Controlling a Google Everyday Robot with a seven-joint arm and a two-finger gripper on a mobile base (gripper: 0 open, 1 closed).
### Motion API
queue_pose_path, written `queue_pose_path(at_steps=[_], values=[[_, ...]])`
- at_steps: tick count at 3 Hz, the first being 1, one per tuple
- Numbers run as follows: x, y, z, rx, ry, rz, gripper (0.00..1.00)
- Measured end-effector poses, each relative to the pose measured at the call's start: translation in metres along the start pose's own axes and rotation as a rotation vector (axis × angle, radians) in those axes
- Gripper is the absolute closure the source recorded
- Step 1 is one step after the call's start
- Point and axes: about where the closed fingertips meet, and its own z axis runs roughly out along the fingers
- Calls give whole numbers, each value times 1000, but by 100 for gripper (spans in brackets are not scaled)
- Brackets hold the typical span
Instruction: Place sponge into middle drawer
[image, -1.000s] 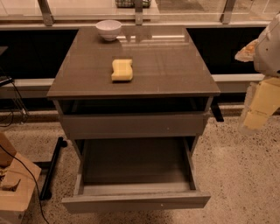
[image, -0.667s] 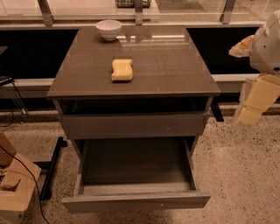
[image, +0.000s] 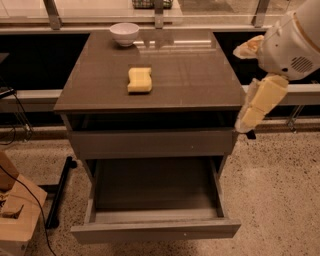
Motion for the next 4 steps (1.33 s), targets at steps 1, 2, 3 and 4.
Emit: queue_pose_path(at_steps=[1,2,3,4], values=[[-1,0,2,-3,-9,6,0],[-1,0,3,1,-12,14,0],[-19,-8,25,27,-79,50,0],[-67,-21,71,54,-191,91,0]])
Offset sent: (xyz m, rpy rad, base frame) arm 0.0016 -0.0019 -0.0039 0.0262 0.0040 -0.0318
